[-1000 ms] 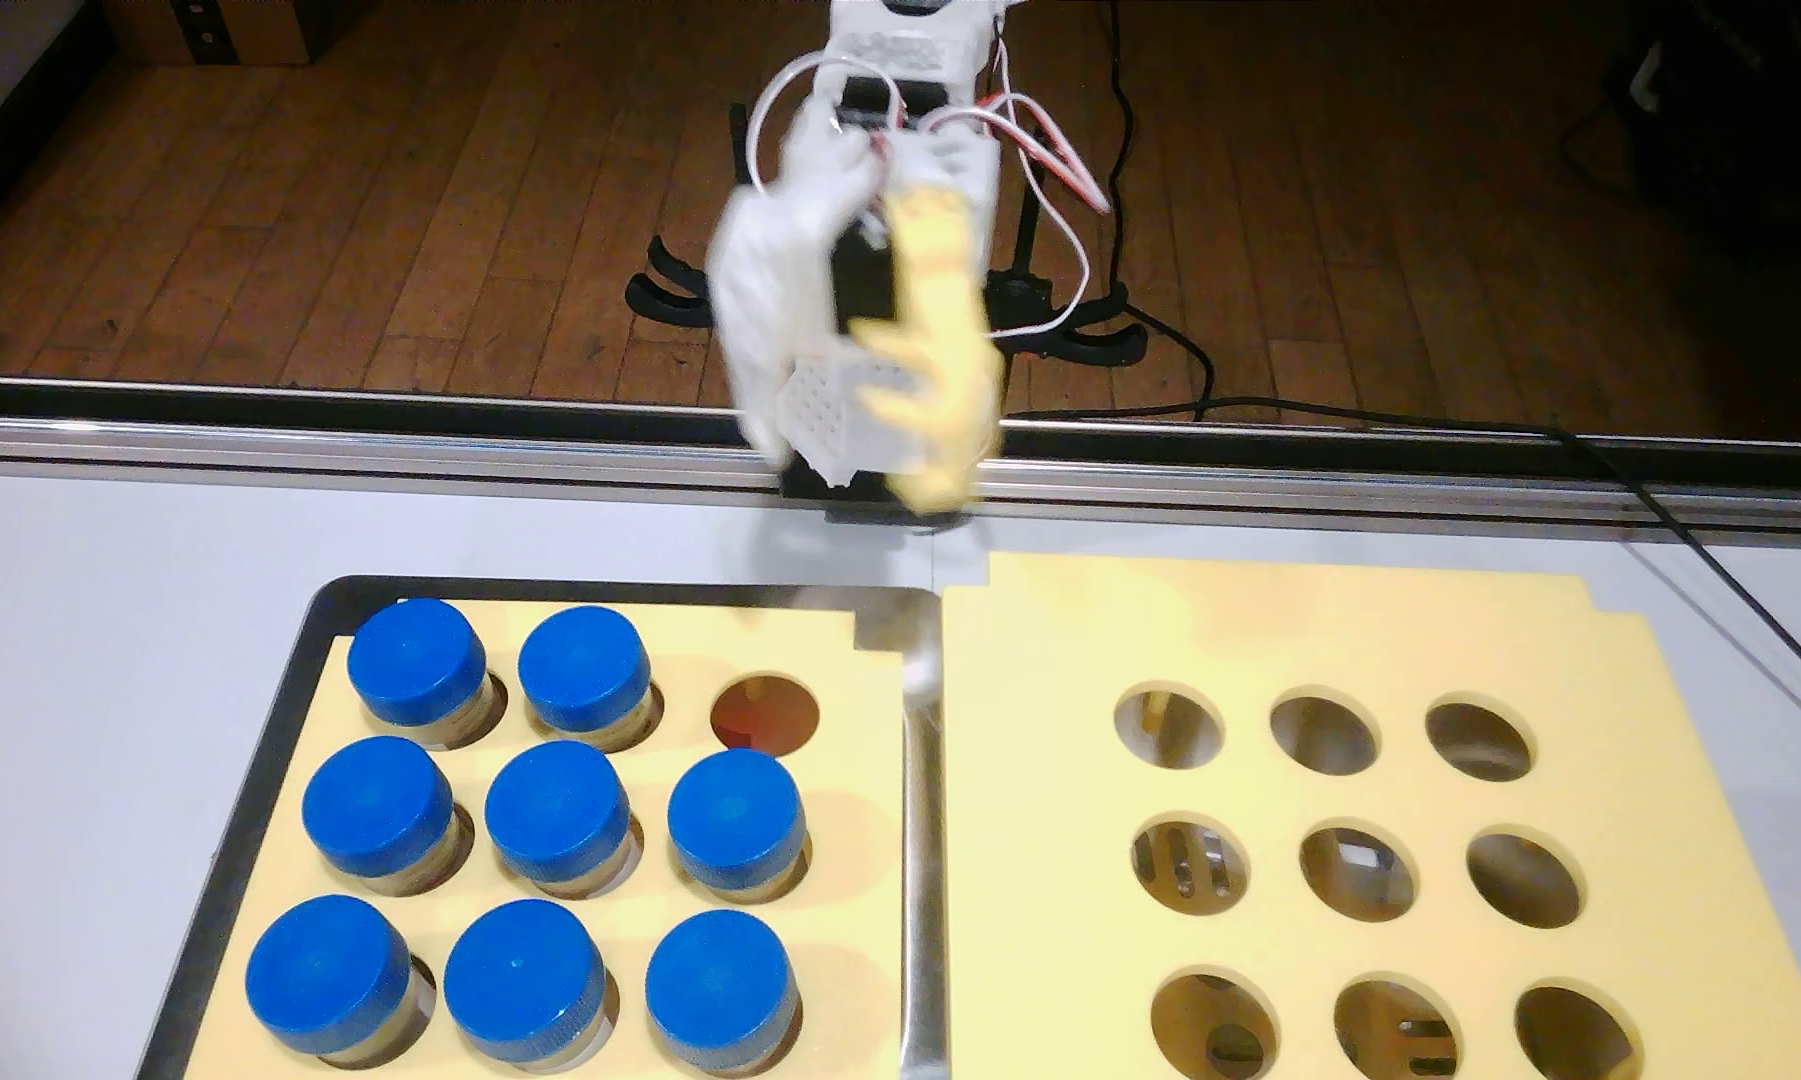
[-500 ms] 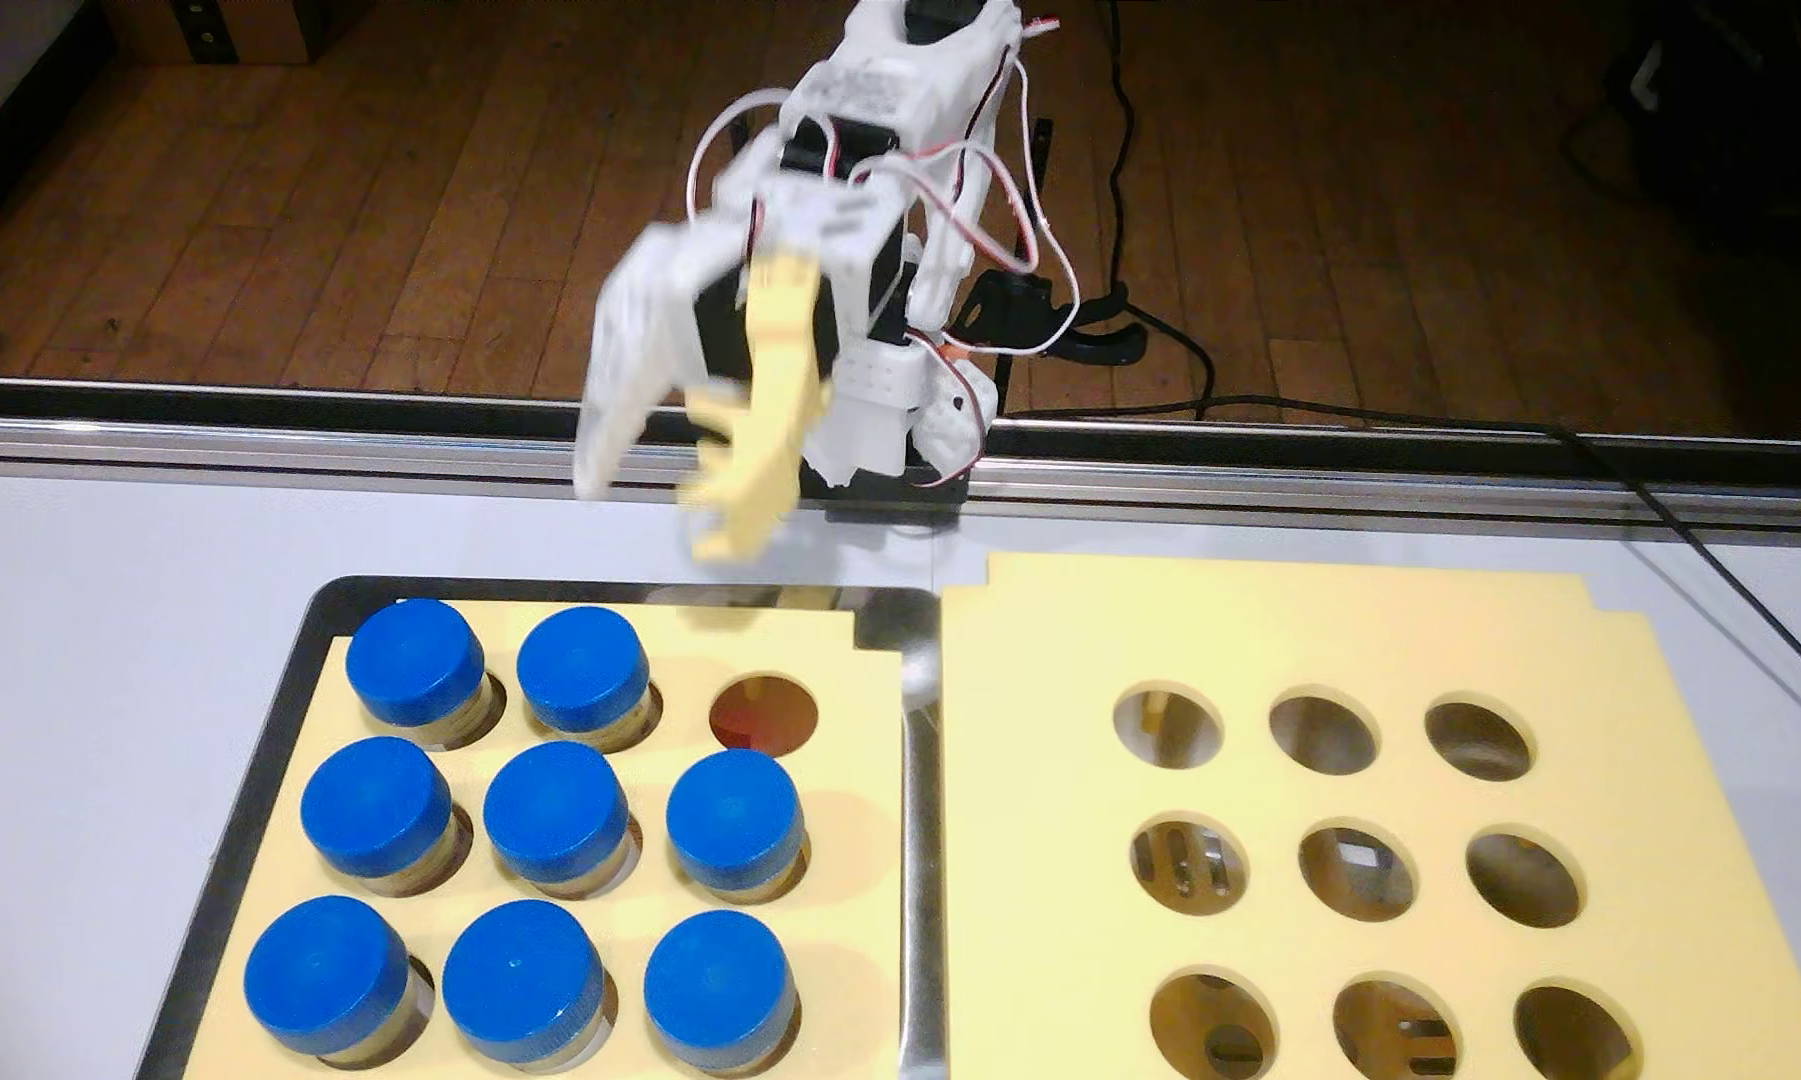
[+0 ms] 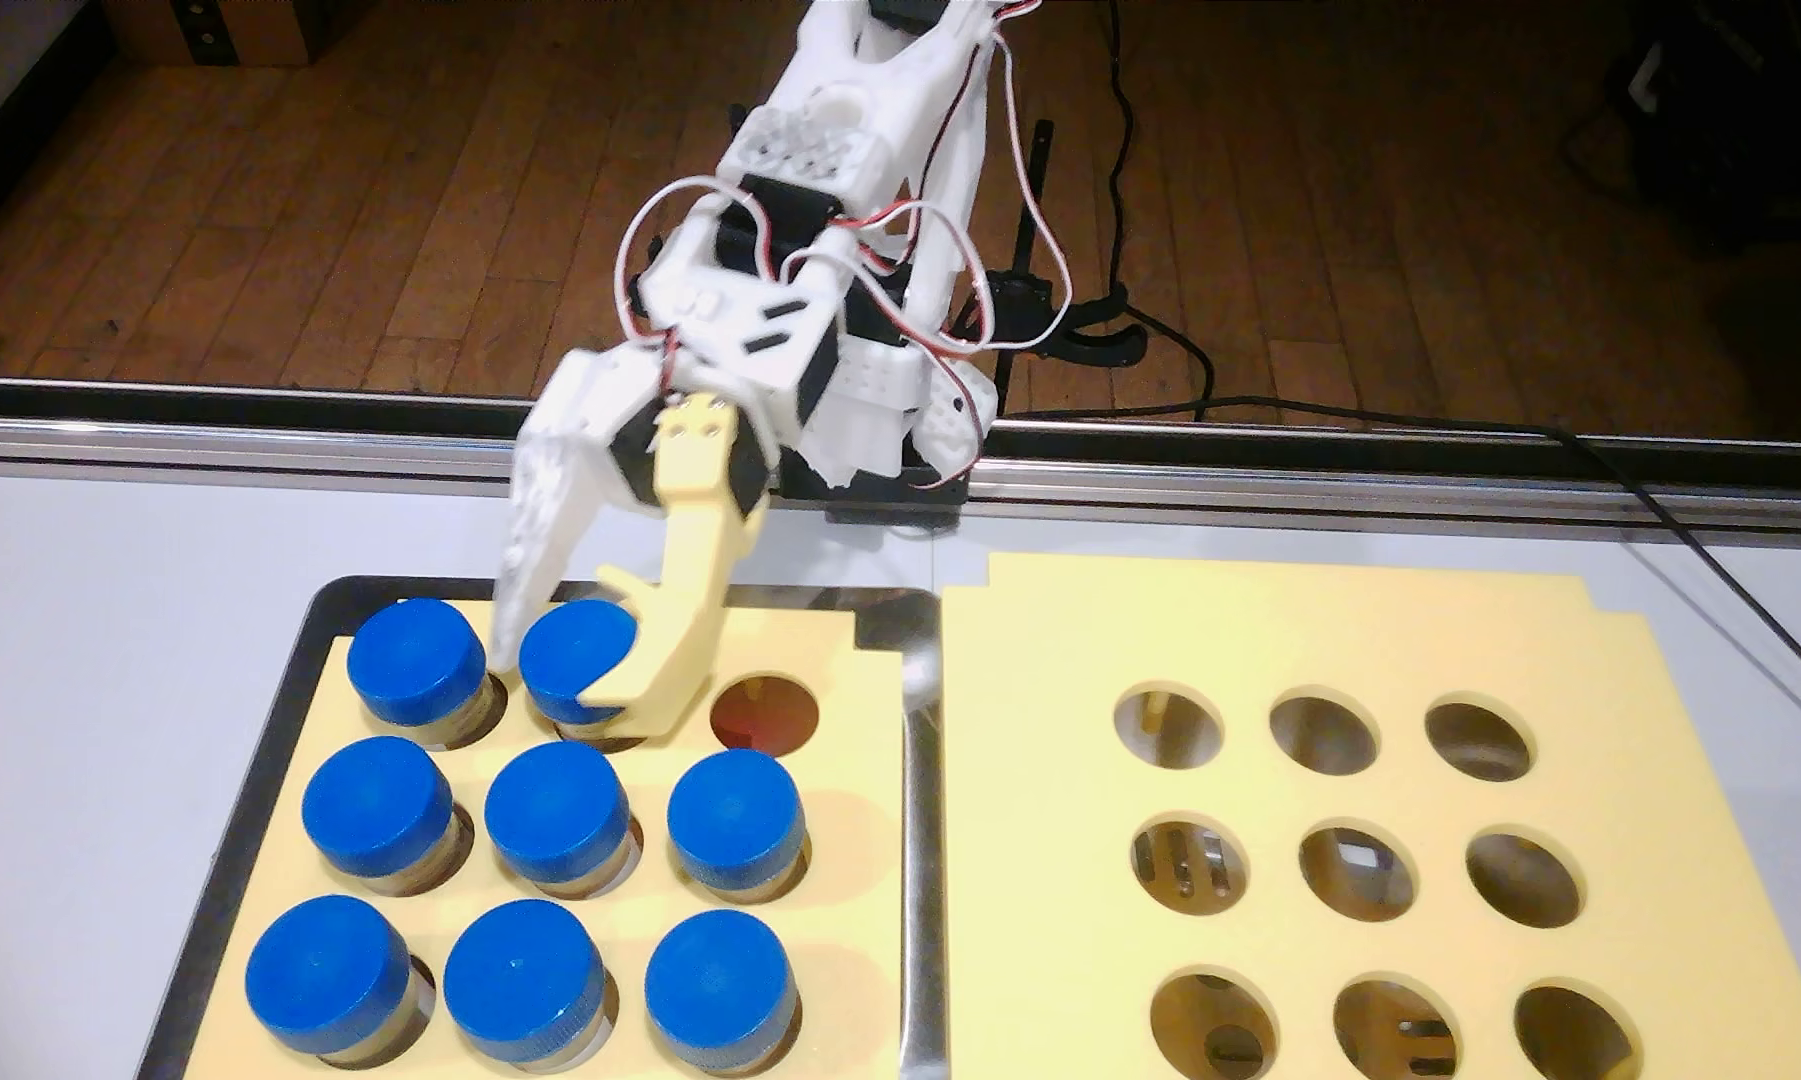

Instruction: Move the test tubes

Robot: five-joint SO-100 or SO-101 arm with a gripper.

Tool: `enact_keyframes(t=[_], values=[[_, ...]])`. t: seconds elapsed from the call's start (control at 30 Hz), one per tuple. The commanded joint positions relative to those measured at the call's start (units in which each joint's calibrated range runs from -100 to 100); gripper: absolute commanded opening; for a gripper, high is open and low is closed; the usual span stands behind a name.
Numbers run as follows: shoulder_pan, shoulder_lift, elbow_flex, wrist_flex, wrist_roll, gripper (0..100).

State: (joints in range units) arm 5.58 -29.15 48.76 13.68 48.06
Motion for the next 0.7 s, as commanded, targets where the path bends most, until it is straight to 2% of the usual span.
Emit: enact_keyframes(t=[0.0, 0.37, 0.6, 0.67], values=[[-0.3, 2.4, -4.4, -0.4, 0.2, 22], [-0.4, 2.4, -4.6, -0.4, 0.2, 22], [-2.4, -1.4, -3.7, -0.4, 0.2, 7], [-2.9, -1.5, -4.5, -0.3, 0.2, 7]])
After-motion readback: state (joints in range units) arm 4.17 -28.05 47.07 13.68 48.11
